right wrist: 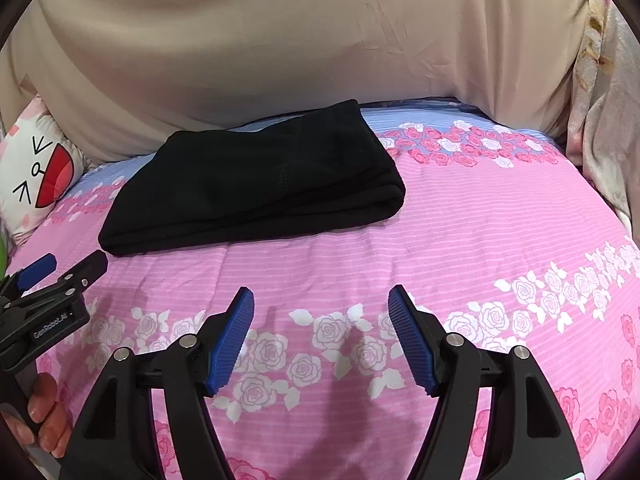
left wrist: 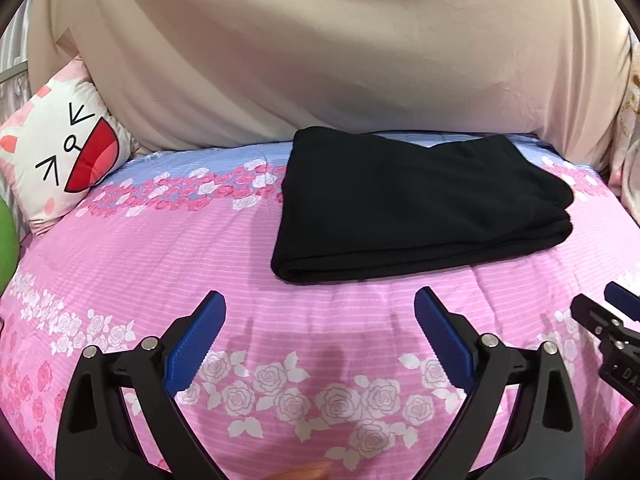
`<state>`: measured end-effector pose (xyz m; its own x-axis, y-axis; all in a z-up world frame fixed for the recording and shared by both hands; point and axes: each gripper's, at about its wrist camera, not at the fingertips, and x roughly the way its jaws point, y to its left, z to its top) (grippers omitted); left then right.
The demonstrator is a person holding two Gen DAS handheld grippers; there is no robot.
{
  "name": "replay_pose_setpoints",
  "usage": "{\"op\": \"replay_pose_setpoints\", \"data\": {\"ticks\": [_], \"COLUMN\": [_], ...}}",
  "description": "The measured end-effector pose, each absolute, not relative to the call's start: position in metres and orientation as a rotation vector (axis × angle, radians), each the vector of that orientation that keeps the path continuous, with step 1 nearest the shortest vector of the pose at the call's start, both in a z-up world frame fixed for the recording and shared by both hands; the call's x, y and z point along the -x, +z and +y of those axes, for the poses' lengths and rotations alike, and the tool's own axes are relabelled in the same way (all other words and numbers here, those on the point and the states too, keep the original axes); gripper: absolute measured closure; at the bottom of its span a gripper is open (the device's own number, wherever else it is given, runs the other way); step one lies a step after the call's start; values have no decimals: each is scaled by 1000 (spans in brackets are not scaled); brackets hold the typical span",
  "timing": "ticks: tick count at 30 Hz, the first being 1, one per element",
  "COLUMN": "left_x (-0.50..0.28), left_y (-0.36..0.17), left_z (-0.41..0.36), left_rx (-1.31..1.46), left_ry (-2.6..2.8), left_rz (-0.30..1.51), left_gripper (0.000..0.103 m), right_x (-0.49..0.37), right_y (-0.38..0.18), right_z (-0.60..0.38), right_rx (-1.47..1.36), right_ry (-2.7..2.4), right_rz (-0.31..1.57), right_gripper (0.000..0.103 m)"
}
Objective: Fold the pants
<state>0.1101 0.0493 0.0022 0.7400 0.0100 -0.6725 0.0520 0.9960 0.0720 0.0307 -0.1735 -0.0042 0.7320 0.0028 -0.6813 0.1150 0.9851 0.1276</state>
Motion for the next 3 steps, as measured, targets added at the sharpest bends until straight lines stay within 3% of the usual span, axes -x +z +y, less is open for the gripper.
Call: {"op": "replay_pose_setpoints", "data": {"ticks": [3], "left_x": [-110], "left_y": [2], "left_z": [45], "left_rx": [-109], "left_ry": [-27], "left_rz": [738], "left_gripper": [10], "right_x": [-30], "right_y": [-4], "right_z": [-171], "right_rx": [-163], "right_ry": [-67], "right_rz": [748], "right_gripper": [34]}}
